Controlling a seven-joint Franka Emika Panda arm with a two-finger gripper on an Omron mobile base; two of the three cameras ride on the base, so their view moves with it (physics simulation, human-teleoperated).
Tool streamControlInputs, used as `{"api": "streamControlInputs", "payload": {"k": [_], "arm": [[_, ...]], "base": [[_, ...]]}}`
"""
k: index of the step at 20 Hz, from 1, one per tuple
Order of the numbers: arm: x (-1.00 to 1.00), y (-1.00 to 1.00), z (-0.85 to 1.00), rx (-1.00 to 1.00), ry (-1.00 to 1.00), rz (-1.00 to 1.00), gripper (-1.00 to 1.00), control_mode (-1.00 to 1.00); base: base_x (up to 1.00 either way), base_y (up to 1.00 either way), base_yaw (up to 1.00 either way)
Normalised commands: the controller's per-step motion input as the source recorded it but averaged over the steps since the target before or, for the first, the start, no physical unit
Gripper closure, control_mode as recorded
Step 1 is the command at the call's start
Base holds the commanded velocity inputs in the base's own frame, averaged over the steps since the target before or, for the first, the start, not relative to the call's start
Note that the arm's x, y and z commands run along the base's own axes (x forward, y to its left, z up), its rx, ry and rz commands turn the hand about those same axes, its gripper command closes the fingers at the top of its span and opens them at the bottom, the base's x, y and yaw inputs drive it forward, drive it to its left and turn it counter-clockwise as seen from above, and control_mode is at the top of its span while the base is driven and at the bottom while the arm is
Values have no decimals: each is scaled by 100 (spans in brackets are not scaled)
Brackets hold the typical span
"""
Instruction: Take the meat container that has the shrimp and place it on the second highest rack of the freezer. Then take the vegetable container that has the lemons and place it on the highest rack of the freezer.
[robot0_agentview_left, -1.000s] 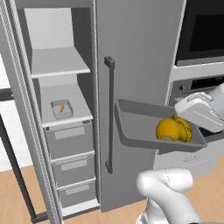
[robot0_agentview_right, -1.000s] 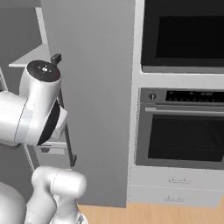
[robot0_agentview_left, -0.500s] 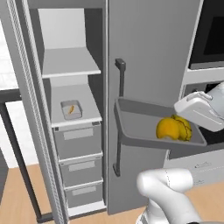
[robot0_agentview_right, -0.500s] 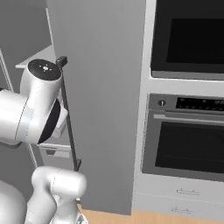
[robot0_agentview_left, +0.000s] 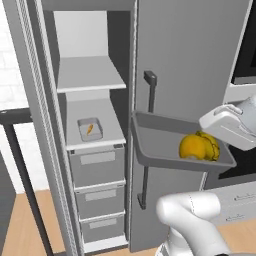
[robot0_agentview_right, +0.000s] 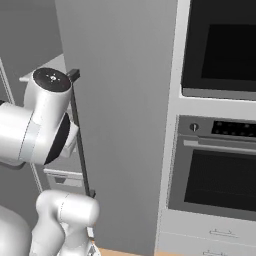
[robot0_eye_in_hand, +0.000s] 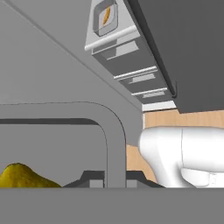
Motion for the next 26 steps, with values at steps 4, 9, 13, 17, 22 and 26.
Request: {"api": "streamControlInputs", "payload": {"k": [4, 9, 13, 17, 22, 26], "arm": [[0, 0, 0, 0, 0, 0, 100, 100], [0, 0, 0, 0, 0, 0, 100, 100], [0, 0, 0, 0, 0, 0, 100, 100], [0, 0, 0, 0, 0, 0, 100, -100], [20, 30, -5, 0, -3, -45, 100, -100], [33, 32, -5, 5, 0, -88, 100, -100]], "base": [[26, 43, 2], [15, 33, 0], [7, 10, 0], [0, 0, 0], [0, 0, 0], [0, 0, 0]]}}
